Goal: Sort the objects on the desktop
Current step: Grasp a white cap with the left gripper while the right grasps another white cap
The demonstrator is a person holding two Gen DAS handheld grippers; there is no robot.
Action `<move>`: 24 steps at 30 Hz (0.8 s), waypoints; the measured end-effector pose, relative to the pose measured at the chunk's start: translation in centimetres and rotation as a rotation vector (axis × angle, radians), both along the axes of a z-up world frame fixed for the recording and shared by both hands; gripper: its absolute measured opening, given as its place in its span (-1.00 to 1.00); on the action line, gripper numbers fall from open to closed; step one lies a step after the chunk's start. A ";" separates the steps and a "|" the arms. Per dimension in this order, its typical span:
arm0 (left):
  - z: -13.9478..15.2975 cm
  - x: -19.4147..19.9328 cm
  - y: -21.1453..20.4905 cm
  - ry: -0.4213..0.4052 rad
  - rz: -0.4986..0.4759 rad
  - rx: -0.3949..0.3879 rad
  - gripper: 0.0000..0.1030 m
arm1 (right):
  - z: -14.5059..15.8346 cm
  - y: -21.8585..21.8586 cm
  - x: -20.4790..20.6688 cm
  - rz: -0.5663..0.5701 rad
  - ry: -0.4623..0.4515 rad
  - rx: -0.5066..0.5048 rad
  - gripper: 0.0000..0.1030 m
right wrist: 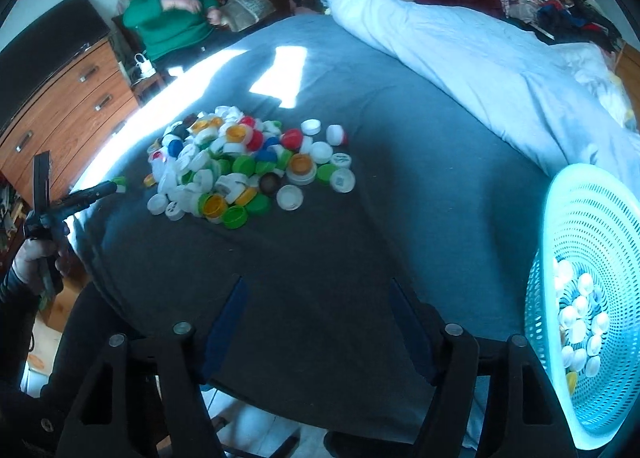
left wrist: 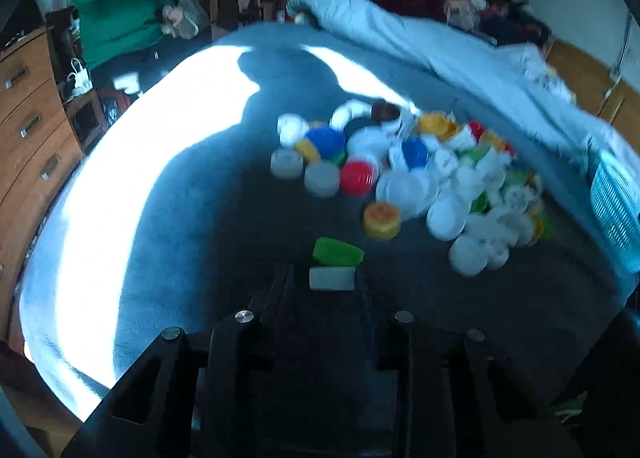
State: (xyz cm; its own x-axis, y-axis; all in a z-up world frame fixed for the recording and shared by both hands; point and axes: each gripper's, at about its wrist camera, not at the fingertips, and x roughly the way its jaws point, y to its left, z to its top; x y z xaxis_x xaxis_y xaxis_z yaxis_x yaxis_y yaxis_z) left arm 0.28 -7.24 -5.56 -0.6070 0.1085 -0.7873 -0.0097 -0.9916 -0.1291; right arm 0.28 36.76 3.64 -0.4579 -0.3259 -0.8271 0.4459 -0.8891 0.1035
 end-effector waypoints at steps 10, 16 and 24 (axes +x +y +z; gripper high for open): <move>-0.1 1.2 0.1 0.022 0.076 0.063 -0.48 | -0.5 -0.8 0.8 0.020 -0.016 0.005 0.40; -1.7 0.9 2.4 -0.010 0.085 0.067 -0.24 | -0.8 -1.2 0.9 0.027 -0.024 0.004 0.40; -1.0 1.0 2.9 0.034 0.087 0.053 -0.49 | -1.0 -1.6 0.0 0.037 -0.009 -0.010 -0.04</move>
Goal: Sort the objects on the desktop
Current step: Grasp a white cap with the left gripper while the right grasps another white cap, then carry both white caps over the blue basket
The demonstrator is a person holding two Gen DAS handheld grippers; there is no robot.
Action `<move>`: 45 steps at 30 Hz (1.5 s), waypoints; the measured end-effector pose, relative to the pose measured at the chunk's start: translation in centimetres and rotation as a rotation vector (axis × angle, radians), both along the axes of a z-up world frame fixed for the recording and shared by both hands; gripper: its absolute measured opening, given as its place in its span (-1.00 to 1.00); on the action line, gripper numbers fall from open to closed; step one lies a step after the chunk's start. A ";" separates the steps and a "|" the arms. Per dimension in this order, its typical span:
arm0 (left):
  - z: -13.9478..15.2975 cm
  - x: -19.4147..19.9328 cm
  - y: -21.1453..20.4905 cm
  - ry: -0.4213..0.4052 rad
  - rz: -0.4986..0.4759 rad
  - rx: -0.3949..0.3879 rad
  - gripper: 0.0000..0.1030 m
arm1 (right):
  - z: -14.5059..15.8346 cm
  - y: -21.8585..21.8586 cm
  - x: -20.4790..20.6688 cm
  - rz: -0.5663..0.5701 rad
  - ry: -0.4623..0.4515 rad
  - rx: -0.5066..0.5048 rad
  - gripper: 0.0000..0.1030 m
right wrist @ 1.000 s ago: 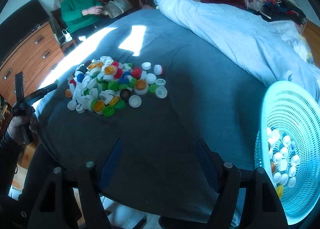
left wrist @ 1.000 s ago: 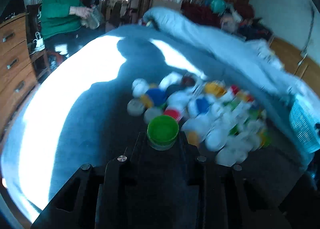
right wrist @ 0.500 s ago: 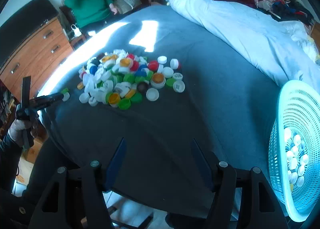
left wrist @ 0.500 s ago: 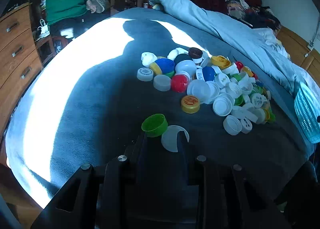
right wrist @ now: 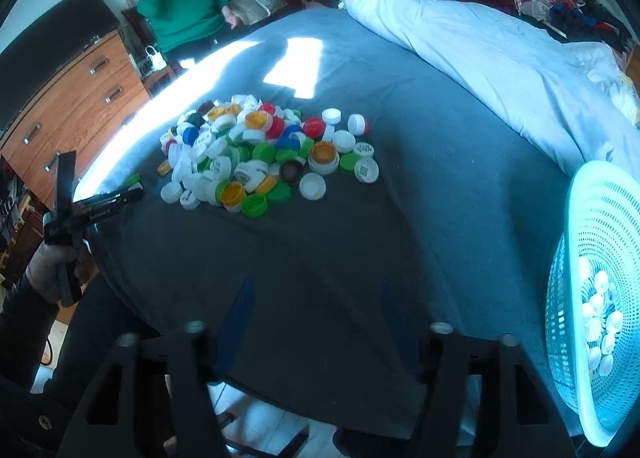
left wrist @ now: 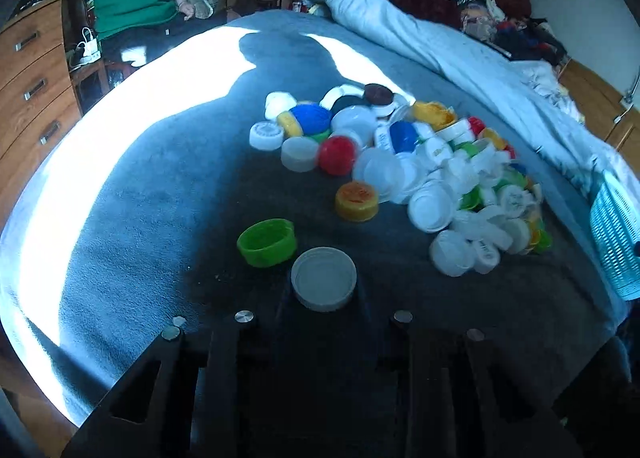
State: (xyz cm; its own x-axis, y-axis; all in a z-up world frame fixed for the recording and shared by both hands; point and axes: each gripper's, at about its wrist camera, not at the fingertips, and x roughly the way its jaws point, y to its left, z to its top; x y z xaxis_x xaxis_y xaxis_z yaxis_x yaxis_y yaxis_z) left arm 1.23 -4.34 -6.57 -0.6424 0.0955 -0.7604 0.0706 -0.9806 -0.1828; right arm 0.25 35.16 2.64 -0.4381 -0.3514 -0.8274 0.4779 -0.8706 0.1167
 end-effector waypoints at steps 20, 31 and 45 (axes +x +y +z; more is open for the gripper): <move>3.2 -1.0 3.1 0.027 -0.101 0.112 -0.49 | -10.9 -7.1 -13.5 -0.022 -0.129 -0.072 -0.07; 8.1 -0.3 6.3 0.120 -0.115 0.069 -0.49 | -0.3 -6.9 -7.2 0.030 0.097 -0.133 -0.38; 16.8 -1.1 12.3 0.238 -0.141 -0.003 -0.49 | 9.7 -2.6 -2.0 0.020 0.290 -0.117 -0.38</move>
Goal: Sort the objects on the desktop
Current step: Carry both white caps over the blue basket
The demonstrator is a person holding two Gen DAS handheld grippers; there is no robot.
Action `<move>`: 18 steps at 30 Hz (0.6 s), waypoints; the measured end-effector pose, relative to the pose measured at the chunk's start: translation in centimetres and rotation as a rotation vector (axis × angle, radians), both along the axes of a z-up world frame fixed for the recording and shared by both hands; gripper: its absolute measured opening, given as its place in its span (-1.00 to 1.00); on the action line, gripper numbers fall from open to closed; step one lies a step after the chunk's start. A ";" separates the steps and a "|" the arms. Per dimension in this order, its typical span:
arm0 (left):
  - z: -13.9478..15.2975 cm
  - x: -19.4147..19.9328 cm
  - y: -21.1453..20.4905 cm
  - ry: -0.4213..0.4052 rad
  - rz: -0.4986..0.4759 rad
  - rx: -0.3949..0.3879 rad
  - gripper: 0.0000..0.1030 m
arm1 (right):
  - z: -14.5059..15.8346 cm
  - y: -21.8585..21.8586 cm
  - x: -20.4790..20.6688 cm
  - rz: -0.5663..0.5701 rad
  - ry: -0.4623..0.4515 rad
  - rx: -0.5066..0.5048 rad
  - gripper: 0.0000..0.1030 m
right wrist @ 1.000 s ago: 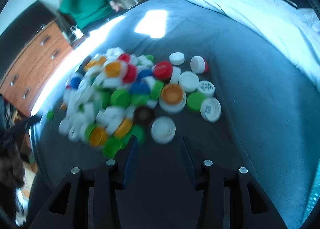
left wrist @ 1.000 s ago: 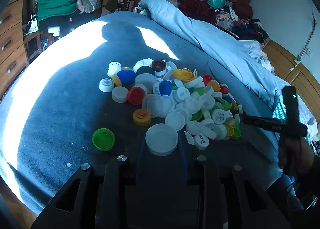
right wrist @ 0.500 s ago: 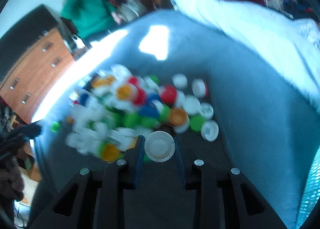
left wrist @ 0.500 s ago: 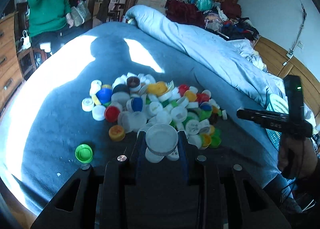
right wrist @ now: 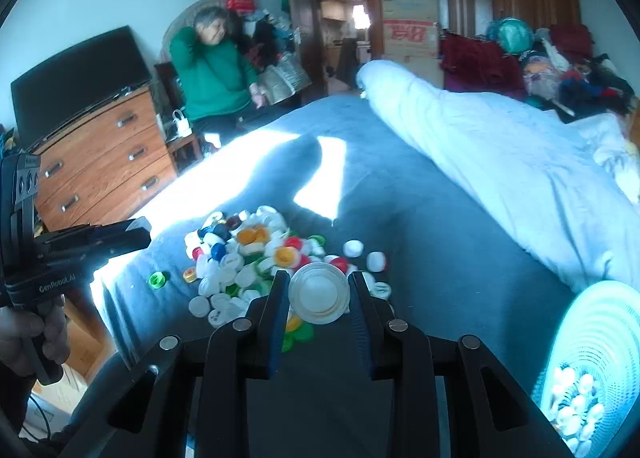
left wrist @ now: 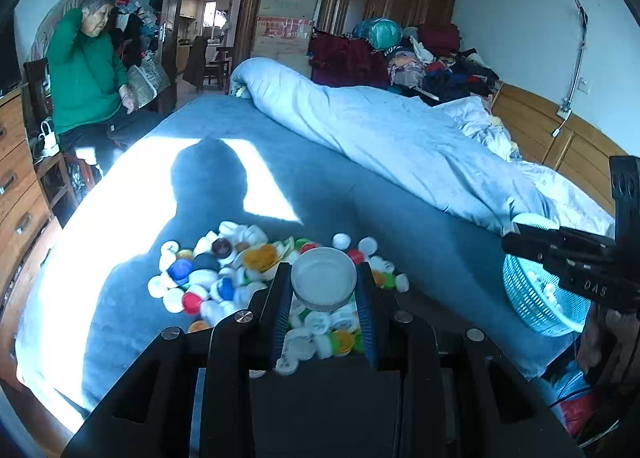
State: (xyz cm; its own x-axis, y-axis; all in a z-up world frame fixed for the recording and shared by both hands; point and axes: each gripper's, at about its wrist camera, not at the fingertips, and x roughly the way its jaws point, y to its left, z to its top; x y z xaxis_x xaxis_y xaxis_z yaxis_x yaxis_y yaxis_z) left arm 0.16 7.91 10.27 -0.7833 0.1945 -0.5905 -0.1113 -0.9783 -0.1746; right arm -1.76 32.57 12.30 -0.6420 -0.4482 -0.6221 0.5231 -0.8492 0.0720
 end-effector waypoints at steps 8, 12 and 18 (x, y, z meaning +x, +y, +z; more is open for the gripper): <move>3.1 -1.7 5.7 0.047 -0.067 -0.008 -0.49 | 2.8 5.7 0.9 -0.102 0.039 0.002 -0.38; 4.1 -2.3 8.6 0.056 -0.107 -0.012 -0.49 | 4.2 8.9 1.1 -0.157 0.058 0.011 -0.38; 5.2 -3.2 13.3 0.053 -0.185 -0.018 -0.49 | 5.6 13.9 1.6 -0.249 0.077 0.018 -0.38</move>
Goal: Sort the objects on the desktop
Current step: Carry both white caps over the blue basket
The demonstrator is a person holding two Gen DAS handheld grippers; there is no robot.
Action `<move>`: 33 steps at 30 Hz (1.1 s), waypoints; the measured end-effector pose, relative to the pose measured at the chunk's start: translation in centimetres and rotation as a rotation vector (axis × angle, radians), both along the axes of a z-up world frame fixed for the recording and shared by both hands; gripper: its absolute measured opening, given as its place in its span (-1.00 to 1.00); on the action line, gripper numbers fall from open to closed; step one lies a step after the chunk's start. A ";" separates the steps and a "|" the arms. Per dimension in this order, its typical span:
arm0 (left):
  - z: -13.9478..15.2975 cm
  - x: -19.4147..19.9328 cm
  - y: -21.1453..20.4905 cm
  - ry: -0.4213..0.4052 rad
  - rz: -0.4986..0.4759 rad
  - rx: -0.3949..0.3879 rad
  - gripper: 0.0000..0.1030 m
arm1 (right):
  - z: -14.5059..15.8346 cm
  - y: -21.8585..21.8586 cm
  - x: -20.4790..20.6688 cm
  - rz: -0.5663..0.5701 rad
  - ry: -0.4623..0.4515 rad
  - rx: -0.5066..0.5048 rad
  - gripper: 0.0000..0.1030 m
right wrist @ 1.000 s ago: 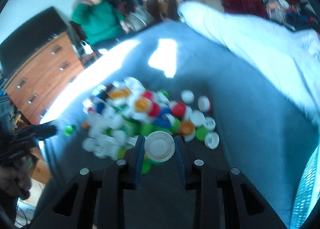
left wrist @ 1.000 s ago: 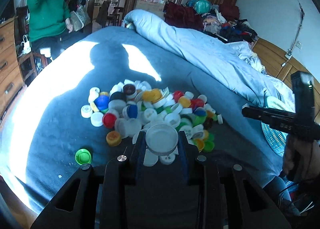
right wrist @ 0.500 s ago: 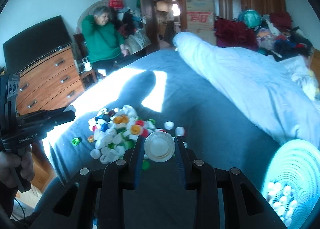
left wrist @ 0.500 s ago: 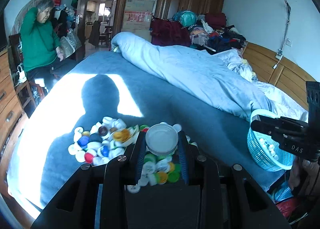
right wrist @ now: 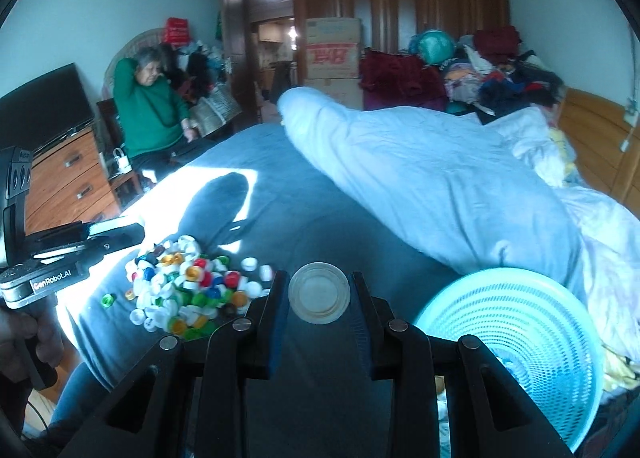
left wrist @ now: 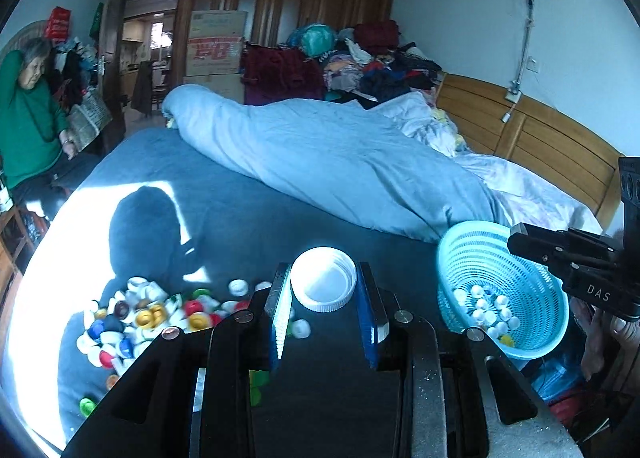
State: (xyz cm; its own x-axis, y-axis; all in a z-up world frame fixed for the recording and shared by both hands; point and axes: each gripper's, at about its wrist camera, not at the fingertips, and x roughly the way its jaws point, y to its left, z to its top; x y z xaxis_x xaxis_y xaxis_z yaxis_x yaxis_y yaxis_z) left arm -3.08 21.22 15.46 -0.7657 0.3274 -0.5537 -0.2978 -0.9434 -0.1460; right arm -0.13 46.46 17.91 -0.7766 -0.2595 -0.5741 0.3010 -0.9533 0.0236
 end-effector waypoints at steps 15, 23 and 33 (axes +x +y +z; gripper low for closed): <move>2.3 -1.9 17.8 -0.024 -0.310 -0.039 -0.49 | 0.1 13.7 2.3 -0.243 -0.043 -0.001 -0.37; -0.6 -2.9 28.7 -0.177 -0.502 -0.195 -0.49 | -2.9 19.7 1.8 -0.314 -0.176 -0.025 -0.37; -1.9 -2.8 30.7 -0.205 -0.516 -0.211 -0.49 | -4.2 21.2 2.1 -0.314 -0.193 -0.045 -0.37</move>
